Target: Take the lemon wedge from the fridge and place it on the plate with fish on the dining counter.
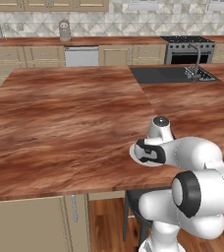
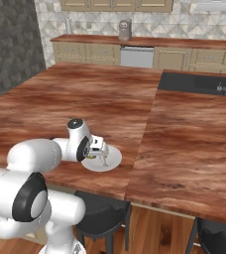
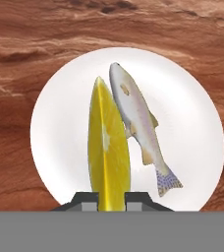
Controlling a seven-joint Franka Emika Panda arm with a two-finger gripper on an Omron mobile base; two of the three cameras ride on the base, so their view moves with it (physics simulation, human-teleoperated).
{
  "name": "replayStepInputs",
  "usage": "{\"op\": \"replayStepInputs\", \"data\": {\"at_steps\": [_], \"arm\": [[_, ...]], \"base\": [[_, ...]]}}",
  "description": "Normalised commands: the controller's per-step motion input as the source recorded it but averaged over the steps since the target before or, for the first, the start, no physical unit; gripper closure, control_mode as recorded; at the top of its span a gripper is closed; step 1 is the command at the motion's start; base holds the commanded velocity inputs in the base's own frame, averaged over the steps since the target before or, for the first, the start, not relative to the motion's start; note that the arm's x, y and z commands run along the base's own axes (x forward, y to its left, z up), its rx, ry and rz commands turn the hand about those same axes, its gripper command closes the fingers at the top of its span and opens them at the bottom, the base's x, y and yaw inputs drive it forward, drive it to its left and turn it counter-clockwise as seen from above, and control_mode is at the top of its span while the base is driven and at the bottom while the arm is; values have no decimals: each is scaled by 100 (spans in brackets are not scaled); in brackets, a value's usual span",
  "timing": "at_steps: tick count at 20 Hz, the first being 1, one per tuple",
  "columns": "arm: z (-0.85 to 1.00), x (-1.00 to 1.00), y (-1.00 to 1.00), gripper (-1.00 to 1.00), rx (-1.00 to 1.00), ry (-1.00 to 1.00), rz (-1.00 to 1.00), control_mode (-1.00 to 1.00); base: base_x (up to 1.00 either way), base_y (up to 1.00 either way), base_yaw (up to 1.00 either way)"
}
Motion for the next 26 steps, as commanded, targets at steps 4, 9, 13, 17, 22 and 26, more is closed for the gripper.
{"op": "replayStepInputs", "data": {"at_steps": [4, 9, 13, 17, 22, 26], "arm": [[-2, 0, 0, -100, 0, -1, 0, -100], [1, 1, 0, -100, 0, 0, 0, -100], [73, 2, 10, -100, -2, 0, -12, -100], [100, -65, 6, -100, -3, 0, -15, -100], [89, -100, 0, -100, 0, -3, -18, -100], [49, -100, 0, -100, -1, -18, -15, -100]], "base": [[0, 0, 0], [0, 0, 0], [0, 0, 0], [0, 0, 0], [0, 0, 0], [0, 0, 0]]}}
